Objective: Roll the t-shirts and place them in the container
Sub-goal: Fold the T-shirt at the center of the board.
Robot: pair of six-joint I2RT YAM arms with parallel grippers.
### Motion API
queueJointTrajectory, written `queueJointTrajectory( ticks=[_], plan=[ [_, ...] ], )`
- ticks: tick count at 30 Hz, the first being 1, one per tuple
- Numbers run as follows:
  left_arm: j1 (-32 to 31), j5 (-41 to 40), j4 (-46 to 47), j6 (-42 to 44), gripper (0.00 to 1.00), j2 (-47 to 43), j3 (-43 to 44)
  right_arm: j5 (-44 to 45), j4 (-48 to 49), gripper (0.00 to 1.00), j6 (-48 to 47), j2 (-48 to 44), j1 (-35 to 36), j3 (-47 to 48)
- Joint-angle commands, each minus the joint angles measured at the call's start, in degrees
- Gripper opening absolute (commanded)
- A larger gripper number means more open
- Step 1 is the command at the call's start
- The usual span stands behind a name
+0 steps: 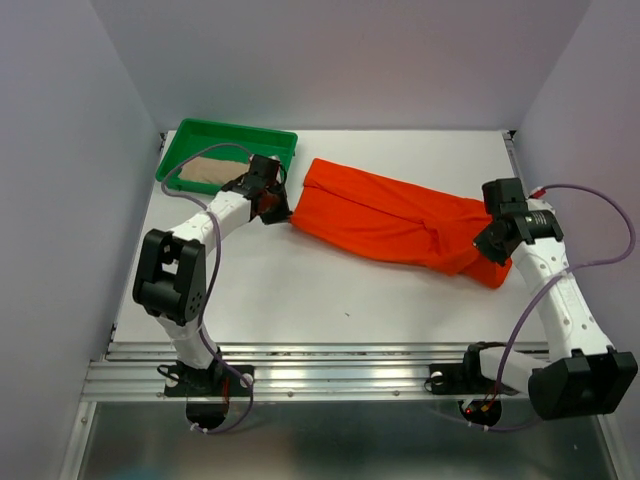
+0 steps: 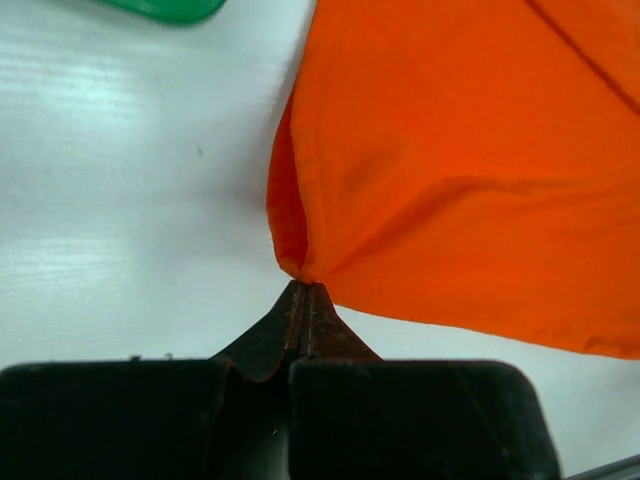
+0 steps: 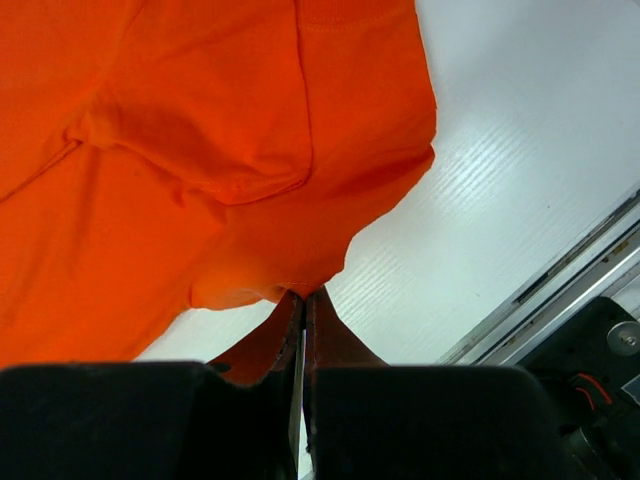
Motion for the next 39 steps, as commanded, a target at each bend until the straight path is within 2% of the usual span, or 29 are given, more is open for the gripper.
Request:
queueJointTrajectory(
  ticks=[1,17,39],
  plan=[
    [-0.32,-2.09,-0.26,1.65,0.00,2.35,6.56,4.93,2.92,0.01,-2.66,3.84,0.45,6.11],
    [-0.14,-1.30,-1.93,2.17,0.00,14.38,21.68,7.57,10.39,0.01,-10.31,20.64,-1.48,15.00],
    [-0.23,-2.27,-2.81,3.40,0.00,24.32,32.59,5.64,16.98,0.01,-15.94,29.78,-6.49,18.52]
  ],
)
